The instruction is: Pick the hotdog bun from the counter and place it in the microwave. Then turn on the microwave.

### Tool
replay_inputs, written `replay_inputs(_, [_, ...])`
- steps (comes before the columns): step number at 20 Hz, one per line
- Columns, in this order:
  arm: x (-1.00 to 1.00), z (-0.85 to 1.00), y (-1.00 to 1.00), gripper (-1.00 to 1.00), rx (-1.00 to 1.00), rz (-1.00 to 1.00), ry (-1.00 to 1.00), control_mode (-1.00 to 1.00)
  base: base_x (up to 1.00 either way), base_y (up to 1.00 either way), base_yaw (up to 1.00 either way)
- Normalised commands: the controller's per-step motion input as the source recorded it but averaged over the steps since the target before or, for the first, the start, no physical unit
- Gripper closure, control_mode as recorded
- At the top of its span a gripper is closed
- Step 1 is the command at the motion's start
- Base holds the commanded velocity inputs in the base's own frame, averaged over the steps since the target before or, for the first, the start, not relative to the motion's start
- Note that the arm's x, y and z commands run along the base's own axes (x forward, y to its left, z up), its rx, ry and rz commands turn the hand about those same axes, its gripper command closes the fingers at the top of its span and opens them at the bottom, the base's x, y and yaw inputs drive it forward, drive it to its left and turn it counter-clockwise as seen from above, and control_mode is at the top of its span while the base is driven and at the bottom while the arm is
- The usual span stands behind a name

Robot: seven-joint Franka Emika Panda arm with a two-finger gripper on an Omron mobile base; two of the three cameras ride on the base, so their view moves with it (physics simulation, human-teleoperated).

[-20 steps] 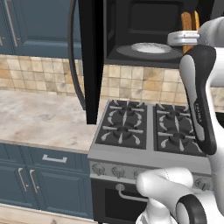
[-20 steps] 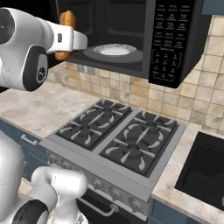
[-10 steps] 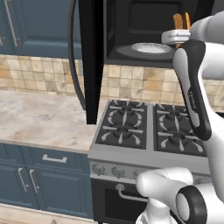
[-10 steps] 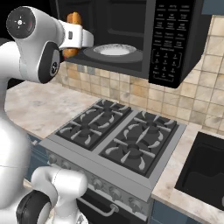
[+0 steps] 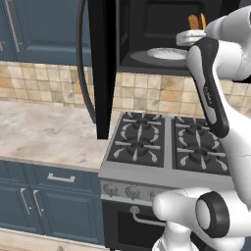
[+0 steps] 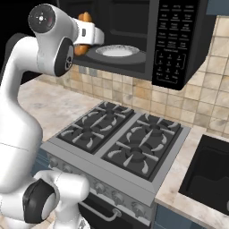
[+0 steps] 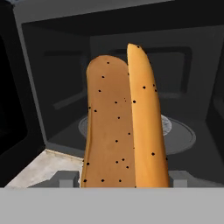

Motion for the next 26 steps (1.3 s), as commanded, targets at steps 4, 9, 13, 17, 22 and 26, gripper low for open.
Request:
replay_inputs(4, [0.38,-0.10,-0.01,1.00,0.00,0.00,0.03,-1.00,0.00,0.00,0.00])
replay_inputs(9, [0.30,-0.17,0.00,1.00,0.00,0.00,0.02,-1.00,0.00,0.00,0.00])
replay_inputs(13, [0.28,-0.20,-0.02,1.00,0.00,0.00,0.00,-1.00,0.00,0.00,0.00])
replay_inputs(17, [0.30,-0.12,-0.05,1.00,0.00,0.00,0.00,-1.00,0.00,0.00,0.00])
replay_inputs(22, [0.30,-0.04,-0.08,1.00,0.00,0.00,0.00,-1.00,0.00,0.00,0.00])
replay_inputs(26, [0.25,0.00,-0.13,1.00,0.00,0.00,0.00,-1.00,0.00,0.00,0.00])
